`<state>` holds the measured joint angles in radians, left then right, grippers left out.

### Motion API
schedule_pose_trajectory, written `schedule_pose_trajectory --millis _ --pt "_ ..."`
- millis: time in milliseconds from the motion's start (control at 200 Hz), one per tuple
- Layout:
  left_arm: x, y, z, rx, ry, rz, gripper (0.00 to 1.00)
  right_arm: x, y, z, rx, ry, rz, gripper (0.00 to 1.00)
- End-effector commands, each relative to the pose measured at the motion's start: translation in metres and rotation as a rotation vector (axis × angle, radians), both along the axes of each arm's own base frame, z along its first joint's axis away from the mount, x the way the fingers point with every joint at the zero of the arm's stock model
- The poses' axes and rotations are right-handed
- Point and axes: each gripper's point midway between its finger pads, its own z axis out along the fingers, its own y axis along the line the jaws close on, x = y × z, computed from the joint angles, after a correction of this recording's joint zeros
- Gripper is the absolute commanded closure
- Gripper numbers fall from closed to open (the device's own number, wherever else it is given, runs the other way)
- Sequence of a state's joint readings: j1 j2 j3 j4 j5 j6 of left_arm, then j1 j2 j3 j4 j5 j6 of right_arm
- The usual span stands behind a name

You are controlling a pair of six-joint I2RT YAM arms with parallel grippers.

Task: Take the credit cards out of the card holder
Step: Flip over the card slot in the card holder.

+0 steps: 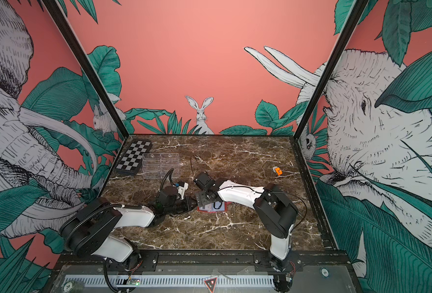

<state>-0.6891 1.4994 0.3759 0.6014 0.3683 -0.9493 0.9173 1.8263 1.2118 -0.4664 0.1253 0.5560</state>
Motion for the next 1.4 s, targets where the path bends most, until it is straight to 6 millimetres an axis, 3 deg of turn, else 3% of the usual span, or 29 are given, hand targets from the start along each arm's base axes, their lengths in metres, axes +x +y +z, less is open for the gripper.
schedule_pose_trajectory --millis 0,1020,1395 --pt "0.006 -0.007 0.014 -0.03 -0.047 -0.008 1.0 -0.004 -0.015 -0.013 -0.107 0.01 -0.005 0.07" --pt "0.006 -0.002 0.007 -0.002 -0.043 0.008 1.0 0.005 -0.059 0.024 -0.214 -0.106 -0.074 0.13" --pt "0.007 -0.004 0.004 0.003 -0.038 0.003 1.0 0.002 -0.082 0.025 -0.194 -0.099 -0.116 0.13"
